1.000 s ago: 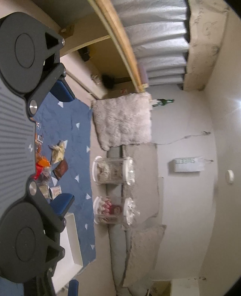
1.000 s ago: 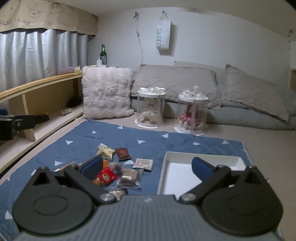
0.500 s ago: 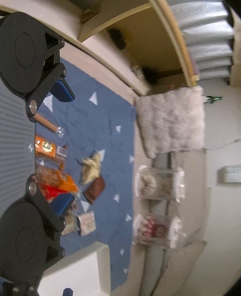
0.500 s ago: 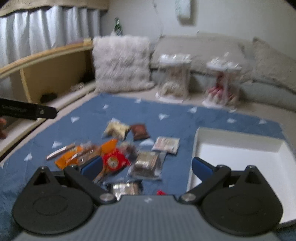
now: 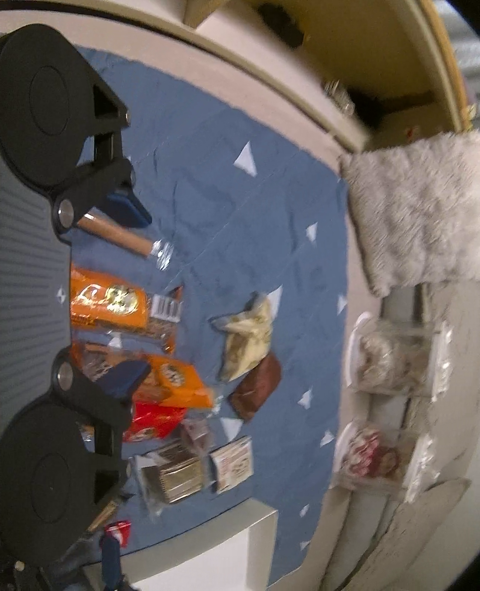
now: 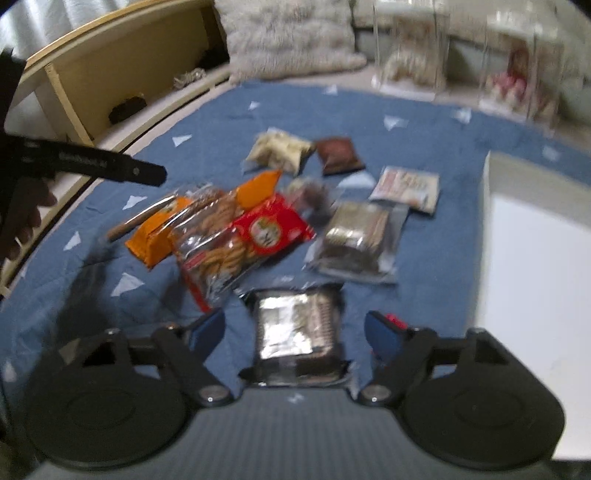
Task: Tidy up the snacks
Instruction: 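Lower the left gripper onto the orange wafer bar while the right gripper lowers onto the dark cake pack, then lift the orange wafer bar with the left gripper while the right carries the cake pack to the tray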
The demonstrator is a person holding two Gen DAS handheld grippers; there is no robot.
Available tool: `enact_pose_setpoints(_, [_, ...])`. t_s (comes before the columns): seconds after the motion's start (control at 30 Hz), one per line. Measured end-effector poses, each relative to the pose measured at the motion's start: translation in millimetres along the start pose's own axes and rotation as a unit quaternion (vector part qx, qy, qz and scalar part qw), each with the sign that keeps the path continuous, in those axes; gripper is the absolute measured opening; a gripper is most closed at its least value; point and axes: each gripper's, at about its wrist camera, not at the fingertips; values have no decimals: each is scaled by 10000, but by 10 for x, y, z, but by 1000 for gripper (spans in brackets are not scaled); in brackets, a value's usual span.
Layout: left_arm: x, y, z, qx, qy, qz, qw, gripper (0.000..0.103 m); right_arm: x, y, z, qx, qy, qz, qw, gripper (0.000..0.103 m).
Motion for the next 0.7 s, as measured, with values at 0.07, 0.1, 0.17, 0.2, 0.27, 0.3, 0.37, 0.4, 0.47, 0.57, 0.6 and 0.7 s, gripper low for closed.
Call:
enact_pose_setpoints(0.07, [72,0,0,36,-23,158,9999,67,99,-1,-6,-44,-5,145,9999,83])
enact_pose_setpoints(0.1, [105,3,-2,38,-22,212,9998,62,149,0,0,-88,41,253,9996,82])
enact_pose_setpoints(0.17, [167,7,-6,33,38,327,9995,60,237,10,12,-109,154,466,9987,79])
enact_pose_setpoints(0.2, [193,8,-13,36,80,370,9993,59,271,23,10,-90,216,543,9983,78])
enact_pose_setpoints(0.27, [254,10,-48,73,167,472,9987,59,342,36,29,-155,262,612,9977,77])
enact_pose_setpoints(0.3, [286,9,-65,94,213,529,9983,59,364,35,39,-209,268,627,9975,75])
enact_pose_setpoints(0.37, [345,3,-112,148,147,623,9978,58,362,27,62,-246,282,646,9972,73])
enact_pose_setpoints(0.4, [373,-1,-132,167,84,657,9977,58,372,20,66,-232,305,646,9972,71])
enact_pose_setpoints(0.47, [424,-9,-149,157,0,696,9975,58,381,14,63,-160,388,619,9972,65])
enact_pose_setpoints(0.57, [498,-28,-133,124,-103,714,9973,57,354,3,55,25,381,589,9975,63])
enact_pose_setpoints(0.6, [527,-29,-128,124,-118,754,9970,57,343,3,59,7,372,598,9975,62])
enact_pose_setpoints(0.7, [604,-23,-117,56,-49,948,9955,55,325,10,46,7,341,613,9975,61])
Point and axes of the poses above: each gripper's, at about its wrist camera, not at the fingertips, and x roughly the way its jaws point, z to its left, y to its underside, and after that the axes turned 6 degrees about -y, right-handed
